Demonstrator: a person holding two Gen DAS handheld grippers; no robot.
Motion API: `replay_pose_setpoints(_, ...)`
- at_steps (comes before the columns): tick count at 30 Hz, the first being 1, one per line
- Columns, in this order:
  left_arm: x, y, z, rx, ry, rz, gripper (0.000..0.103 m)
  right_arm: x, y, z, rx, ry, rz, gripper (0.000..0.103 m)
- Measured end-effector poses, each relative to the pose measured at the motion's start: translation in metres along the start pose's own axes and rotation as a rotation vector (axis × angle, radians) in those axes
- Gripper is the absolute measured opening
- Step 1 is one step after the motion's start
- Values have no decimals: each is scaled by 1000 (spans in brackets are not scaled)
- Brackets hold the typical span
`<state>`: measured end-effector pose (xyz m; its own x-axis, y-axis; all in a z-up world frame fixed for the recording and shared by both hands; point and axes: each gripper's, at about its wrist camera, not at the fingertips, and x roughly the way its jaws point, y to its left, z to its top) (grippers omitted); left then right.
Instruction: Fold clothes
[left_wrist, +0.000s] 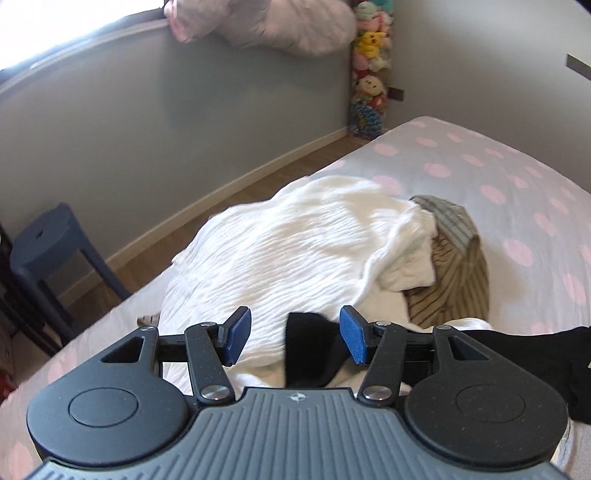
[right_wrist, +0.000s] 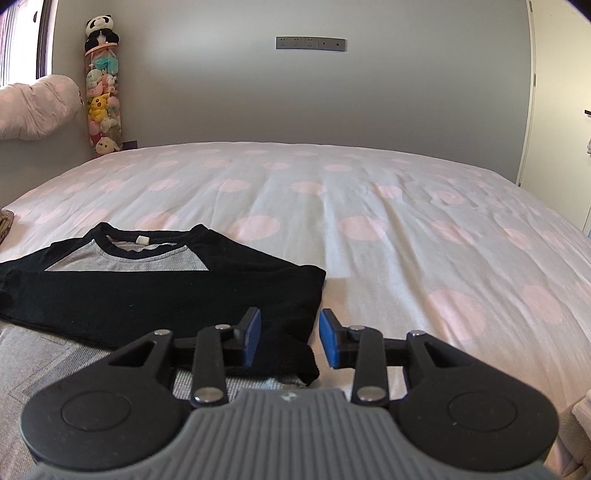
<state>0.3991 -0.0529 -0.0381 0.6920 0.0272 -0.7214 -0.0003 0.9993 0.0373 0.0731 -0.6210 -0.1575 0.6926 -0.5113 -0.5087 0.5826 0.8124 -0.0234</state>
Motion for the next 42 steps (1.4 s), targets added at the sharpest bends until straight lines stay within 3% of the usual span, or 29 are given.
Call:
replay_pose_setpoints(8, 41, -3, -8, -8, 32, 23, 49, 8, 3, -3, -10, 12, 3, 39)
replay_pose_setpoints(11, 44, -11, -9, 4, 36, 2, 15, 12, 3, -4, -11, 21, 6, 39)
replay_pose_setpoints(14, 31, -20, -4, 46, 15, 9, 3, 14, 3, -4, -4, 20, 11, 39)
replay_pose_setpoints(26, -94, -81, 55, 167, -74, -122, 2, -5, -10, 7, 79, -38, 45, 39)
replay_pose_setpoints(30, -135, -113, 66, 172, -46, -188, 2, -13, -18, 11, 120, -57, 57, 39)
replay_pose_setpoints(36, -179, -170, 58, 189, 1, -356, 2, -23, -25, 13, 151, -83, 79, 40)
replay_pose_setpoints(42, -178, -239, 12, 191, 116, -508, 2, -28, -27, 13, 174, -87, 117, 40)
